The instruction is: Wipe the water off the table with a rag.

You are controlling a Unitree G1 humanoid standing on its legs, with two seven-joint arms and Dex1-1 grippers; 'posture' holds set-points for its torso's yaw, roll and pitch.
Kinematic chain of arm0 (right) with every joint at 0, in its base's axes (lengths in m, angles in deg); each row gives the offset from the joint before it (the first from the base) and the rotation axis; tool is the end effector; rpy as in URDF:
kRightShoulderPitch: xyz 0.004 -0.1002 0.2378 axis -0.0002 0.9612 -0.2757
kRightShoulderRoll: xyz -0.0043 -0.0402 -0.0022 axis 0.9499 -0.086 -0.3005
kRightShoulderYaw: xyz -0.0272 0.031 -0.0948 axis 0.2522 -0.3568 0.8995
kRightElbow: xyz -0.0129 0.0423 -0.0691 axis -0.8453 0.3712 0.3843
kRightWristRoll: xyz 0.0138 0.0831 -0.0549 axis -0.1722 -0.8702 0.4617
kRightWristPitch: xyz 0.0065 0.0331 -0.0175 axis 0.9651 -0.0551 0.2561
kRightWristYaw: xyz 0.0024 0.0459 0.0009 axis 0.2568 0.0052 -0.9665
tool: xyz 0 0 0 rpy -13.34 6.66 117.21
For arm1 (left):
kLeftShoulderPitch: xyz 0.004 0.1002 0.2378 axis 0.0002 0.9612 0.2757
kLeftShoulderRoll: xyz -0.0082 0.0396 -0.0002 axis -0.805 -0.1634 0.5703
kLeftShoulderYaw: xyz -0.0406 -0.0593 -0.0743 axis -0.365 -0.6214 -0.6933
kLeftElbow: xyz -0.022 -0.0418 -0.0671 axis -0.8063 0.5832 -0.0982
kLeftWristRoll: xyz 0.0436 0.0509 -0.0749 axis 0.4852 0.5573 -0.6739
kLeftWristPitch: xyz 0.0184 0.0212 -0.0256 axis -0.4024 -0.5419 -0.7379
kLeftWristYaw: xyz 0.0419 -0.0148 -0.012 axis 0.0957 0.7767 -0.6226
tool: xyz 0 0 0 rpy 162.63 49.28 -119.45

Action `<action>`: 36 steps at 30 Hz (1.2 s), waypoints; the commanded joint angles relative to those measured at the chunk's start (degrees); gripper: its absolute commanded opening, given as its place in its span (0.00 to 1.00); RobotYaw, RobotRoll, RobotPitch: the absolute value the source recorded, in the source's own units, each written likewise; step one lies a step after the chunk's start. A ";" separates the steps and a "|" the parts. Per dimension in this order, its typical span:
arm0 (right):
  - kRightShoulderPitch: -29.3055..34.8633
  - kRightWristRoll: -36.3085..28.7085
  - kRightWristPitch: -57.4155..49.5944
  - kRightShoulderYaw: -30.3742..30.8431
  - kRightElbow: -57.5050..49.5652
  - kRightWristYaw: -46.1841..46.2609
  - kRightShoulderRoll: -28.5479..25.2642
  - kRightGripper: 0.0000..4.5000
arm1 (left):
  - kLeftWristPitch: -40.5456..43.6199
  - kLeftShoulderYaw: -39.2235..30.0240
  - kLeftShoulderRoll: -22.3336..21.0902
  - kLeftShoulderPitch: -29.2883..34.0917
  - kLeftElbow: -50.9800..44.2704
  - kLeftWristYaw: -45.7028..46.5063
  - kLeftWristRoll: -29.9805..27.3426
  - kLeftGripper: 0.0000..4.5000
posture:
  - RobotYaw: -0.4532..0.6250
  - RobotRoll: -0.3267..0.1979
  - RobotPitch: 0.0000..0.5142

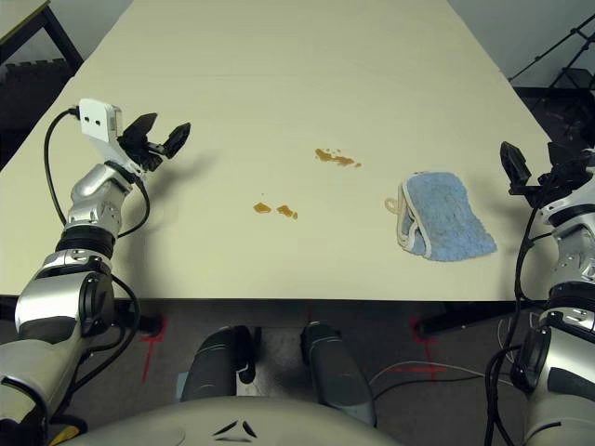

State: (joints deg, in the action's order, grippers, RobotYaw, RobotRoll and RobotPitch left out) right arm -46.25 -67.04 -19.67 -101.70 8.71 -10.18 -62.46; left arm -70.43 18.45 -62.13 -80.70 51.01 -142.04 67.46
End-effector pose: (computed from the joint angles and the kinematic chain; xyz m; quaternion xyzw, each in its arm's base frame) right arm 0.2292 -0.3938 0.1208 0.0045 -0.0754 -0.0127 0.9971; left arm 0.3260 0.2643 0.1385 0.0180 -0.0739 -0.3550 0.9318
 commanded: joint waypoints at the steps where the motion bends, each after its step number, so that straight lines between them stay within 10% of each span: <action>1: 0.43 -0.13 -0.64 -0.42 -0.71 0.49 -0.45 0.99 | 6.91 1.71 -1.48 3.07 -6.42 -7.63 -2.80 1.00 | 0.09 0.62 0.29; 15: 0.69 -0.89 -4.39 -1.24 -0.61 -0.33 -3.10 0.99 | 16.79 8.56 -5.48 10.41 -19.76 -24.16 -4.48 1.00 | 0.07 0.62 0.25; 36: 11.75 -4.87 -49.91 12.71 -25.65 -21.27 -10.91 0.99 | 11.47 10.97 -4.90 10.35 -17.47 -25.27 -2.71 1.00 | 0.07 0.62 0.26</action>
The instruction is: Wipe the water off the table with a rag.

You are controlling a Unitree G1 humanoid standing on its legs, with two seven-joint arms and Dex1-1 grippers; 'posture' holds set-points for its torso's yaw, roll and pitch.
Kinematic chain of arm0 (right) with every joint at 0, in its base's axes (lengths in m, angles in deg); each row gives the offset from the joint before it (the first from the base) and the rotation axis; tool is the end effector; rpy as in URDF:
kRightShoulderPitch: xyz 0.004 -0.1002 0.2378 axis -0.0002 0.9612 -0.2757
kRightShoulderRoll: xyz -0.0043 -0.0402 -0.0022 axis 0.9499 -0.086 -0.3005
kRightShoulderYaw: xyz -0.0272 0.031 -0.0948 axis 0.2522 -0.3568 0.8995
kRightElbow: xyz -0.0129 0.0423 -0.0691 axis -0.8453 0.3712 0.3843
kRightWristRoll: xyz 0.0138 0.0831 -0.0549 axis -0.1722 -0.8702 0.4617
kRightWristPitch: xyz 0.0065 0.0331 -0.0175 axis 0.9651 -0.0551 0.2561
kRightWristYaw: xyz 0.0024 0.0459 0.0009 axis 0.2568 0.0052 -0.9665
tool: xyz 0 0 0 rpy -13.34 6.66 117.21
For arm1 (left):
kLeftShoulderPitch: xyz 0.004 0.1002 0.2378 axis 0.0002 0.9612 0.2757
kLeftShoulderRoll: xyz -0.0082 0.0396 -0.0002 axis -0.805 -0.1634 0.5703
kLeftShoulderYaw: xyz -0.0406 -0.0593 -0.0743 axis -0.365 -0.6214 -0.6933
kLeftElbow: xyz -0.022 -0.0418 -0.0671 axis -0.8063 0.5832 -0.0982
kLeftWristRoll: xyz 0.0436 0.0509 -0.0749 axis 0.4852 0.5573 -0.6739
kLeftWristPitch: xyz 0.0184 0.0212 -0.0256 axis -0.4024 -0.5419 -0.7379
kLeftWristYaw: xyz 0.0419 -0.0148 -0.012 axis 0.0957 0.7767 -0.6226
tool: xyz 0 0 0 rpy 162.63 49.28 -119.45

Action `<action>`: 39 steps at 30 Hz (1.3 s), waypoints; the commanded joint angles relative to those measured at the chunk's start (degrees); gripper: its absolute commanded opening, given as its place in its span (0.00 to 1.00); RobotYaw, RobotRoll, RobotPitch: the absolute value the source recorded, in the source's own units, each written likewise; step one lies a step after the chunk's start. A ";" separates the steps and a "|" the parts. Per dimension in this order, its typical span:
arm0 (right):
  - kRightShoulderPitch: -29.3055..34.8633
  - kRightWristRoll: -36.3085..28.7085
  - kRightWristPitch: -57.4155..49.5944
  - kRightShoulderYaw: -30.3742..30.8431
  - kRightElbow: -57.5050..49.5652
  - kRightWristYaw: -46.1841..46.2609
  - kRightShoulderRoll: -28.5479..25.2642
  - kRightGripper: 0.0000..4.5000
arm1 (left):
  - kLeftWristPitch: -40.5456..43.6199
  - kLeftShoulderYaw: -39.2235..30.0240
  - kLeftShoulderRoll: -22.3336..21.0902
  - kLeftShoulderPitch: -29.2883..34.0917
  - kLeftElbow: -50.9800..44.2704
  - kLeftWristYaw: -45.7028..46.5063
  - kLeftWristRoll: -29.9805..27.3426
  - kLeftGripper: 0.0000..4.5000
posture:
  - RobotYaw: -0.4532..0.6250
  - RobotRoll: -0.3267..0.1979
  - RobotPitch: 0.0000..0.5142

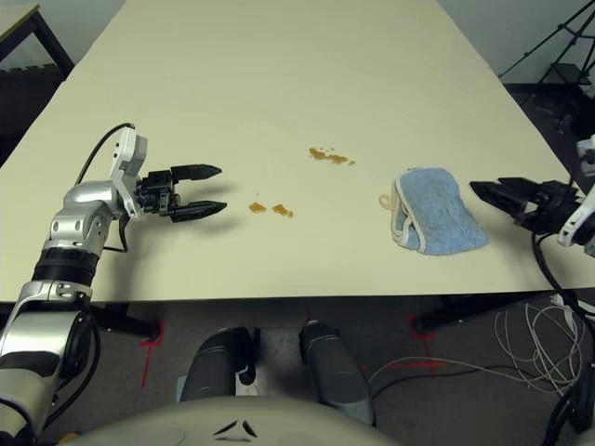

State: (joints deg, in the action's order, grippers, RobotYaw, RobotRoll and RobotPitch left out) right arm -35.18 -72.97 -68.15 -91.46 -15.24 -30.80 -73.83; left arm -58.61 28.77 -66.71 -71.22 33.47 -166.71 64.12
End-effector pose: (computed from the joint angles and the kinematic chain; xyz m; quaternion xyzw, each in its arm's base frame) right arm 0.2108 -0.3909 0.1476 0.1078 0.2191 0.2339 0.9411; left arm 0.3073 0.2552 0.1338 0.0518 0.0232 -0.6053 0.7940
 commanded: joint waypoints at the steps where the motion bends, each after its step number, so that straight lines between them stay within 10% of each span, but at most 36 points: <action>1: 0.52 1.48 -1.20 3.10 -1.51 -0.49 0.81 0.99 | -0.34 0.65 -0.35 0.95 0.01 -0.61 0.63 1.00 | 0.07 0.62 0.26; 26: -5.20 11.51 6.19 12.42 5.56 -0.10 9.88 0.97 | 0.30 0.46 -1.66 2.43 -1.67 -0.43 0.47 1.00 | 0.10 0.62 0.27; 39: -4.91 12.32 7.81 10.60 2.58 2.03 10.03 0.00 | -0.14 0.75 -2.07 1.94 -0.50 -1.12 0.88 1.00 | 0.09 0.62 0.27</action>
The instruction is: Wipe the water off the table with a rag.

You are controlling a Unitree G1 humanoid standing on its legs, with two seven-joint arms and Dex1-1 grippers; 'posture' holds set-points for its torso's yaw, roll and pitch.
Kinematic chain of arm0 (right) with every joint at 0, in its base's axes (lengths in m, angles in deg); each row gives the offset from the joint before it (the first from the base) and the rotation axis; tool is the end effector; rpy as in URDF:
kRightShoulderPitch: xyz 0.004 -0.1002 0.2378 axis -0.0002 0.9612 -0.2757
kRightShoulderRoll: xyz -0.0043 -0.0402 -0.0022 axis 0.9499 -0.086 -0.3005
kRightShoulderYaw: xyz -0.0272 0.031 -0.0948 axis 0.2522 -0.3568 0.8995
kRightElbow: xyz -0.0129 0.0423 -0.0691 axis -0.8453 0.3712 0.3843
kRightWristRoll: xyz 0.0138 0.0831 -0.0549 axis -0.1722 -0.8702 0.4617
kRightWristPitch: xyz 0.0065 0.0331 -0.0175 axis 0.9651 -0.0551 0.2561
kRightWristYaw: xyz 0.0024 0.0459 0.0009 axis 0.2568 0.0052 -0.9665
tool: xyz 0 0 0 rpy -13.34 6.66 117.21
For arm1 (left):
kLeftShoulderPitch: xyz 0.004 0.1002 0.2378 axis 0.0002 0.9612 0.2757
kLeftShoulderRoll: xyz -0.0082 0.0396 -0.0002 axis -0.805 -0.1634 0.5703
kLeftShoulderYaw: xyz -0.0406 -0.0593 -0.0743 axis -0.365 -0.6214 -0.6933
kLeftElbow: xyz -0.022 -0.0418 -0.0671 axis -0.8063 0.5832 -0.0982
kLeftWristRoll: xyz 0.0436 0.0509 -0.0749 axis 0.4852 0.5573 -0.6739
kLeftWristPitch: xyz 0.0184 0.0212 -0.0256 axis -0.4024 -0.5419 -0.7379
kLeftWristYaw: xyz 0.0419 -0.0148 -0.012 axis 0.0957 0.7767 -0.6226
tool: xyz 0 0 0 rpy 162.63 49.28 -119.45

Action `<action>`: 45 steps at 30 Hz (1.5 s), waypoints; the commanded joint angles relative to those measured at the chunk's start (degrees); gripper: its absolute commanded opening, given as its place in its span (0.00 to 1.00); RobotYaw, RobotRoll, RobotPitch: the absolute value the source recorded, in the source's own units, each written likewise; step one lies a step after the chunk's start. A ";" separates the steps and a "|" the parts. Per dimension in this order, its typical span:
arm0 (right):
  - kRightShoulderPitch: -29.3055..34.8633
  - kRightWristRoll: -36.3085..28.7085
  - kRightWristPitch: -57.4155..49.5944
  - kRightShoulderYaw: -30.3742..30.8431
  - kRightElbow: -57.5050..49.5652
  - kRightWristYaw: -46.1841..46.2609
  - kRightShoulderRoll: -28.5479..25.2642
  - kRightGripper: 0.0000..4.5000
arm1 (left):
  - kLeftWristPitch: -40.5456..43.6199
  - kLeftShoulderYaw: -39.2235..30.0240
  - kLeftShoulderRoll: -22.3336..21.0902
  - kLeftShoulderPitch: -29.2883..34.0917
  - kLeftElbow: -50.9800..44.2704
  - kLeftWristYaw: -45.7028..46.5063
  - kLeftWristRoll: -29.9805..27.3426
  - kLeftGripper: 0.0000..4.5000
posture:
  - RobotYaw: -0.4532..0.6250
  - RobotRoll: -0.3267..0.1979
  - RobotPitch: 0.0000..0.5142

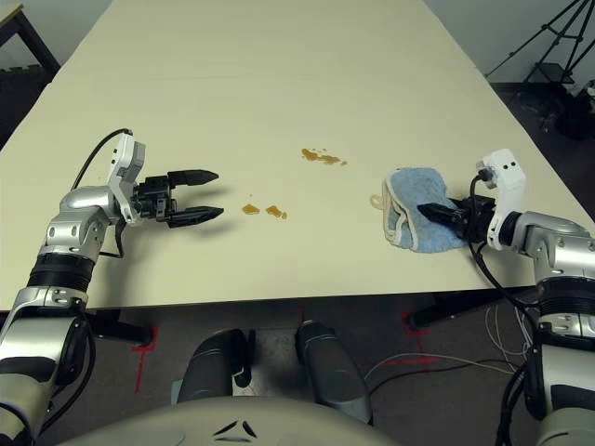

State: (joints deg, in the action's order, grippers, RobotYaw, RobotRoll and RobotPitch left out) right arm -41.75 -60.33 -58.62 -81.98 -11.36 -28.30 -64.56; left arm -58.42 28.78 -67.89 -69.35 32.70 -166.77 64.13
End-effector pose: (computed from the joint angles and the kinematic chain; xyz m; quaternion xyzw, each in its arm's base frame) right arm 0.2484 -0.3501 0.1161 0.0221 0.2548 0.2675 0.9290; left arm 0.3017 0.2618 0.1294 0.0531 0.0373 -0.6003 0.7971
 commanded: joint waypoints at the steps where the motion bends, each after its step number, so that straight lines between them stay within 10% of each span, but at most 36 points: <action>1: 1.80 -0.96 -2.34 0.52 -2.18 -0.66 0.52 0.00 | -0.45 0.77 -1.12 0.00 0.60 -1.28 0.99 1.00 | 0.09 0.62 0.27; 23: 0.96 -23.37 -30.36 -4.70 -39.11 9.15 7.13 0.00 | -1.76 0.35 -5.06 -0.71 3.70 -4.01 1.81 1.00 | 0.10 0.62 0.27; 45: 0.42 -10.03 -24.09 18.03 -35.72 19.84 19.08 0.00 | -2.67 0.33 -7.36 1.27 2.76 -4.09 2.25 1.00 | 0.13 0.62 0.24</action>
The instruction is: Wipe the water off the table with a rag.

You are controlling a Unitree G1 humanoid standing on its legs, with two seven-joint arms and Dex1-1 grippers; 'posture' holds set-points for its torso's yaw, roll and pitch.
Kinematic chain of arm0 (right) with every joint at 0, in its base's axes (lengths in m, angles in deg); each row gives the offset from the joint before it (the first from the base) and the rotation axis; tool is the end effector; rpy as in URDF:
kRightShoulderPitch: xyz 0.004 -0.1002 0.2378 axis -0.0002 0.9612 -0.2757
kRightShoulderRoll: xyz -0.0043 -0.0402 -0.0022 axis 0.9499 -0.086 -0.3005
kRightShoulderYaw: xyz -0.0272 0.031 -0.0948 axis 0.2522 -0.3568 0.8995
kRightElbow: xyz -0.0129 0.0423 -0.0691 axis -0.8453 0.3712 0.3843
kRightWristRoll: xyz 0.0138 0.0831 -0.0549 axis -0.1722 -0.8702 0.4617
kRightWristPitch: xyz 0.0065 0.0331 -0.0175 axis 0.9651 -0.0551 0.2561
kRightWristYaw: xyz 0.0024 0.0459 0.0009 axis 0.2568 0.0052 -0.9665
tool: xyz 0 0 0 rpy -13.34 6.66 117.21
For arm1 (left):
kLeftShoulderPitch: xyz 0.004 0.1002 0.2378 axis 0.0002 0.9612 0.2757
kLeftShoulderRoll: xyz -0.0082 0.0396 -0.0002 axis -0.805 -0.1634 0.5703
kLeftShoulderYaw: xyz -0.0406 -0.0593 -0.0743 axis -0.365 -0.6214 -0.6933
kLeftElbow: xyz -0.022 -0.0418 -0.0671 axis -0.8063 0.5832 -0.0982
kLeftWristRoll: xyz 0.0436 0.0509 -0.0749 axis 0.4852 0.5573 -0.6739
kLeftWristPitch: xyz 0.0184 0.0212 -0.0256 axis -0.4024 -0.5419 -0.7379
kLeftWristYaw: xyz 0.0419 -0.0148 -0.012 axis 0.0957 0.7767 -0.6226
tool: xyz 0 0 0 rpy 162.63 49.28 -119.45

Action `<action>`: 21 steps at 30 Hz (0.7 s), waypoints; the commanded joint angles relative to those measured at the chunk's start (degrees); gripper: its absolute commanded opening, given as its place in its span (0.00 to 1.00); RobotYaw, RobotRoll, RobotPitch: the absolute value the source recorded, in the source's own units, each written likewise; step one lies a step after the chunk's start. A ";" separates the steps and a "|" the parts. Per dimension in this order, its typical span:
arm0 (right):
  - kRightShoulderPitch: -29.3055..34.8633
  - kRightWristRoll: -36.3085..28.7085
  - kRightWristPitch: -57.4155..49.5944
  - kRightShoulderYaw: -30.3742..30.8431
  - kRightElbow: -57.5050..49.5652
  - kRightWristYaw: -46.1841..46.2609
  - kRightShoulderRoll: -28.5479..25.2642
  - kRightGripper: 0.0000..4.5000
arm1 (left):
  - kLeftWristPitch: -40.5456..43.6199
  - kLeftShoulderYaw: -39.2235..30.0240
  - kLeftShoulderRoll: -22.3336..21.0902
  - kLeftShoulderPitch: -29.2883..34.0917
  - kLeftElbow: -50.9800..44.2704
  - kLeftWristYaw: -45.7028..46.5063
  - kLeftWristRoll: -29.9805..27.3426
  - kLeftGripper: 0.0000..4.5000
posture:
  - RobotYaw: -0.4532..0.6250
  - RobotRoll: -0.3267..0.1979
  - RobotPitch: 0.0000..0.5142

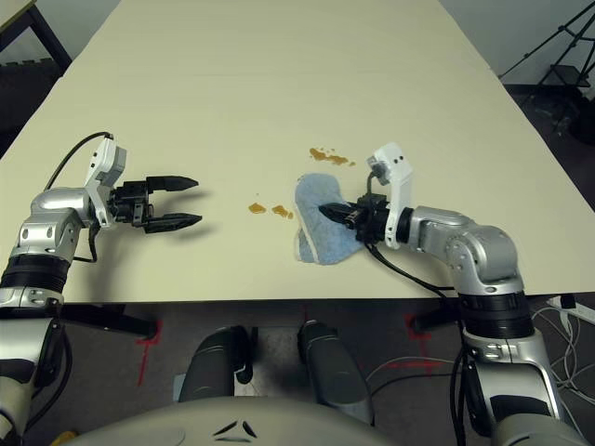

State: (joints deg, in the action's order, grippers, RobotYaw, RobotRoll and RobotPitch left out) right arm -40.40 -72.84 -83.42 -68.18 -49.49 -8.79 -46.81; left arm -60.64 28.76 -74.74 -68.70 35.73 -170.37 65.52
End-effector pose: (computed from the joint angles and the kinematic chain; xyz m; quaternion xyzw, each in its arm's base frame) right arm 0.2572 -0.1894 0.1223 0.0572 0.2404 0.4346 0.8661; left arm 0.2925 0.2957 0.1387 0.0960 0.0802 -0.5868 0.8000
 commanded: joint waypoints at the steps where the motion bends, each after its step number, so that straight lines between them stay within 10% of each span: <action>1: -1.91 3.25 1.19 5.49 3.46 0.11 2.03 0.00 | -0.35 0.40 -0.55 0.63 -0.36 -0.54 0.84 1.00 | 0.13 0.62 0.24; 21: -13.50 14.51 10.51 19.61 20.50 -8.58 15.10 0.00 | 1.42 -0.12 -1.24 4.62 -5.06 0.28 0.06 1.00 | 0.17 0.62 0.25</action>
State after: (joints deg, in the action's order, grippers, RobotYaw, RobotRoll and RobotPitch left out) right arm -55.25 -59.53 -72.08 -52.46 -31.75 -16.53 -32.97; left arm -59.58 28.69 -75.24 -64.58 31.50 -170.26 65.39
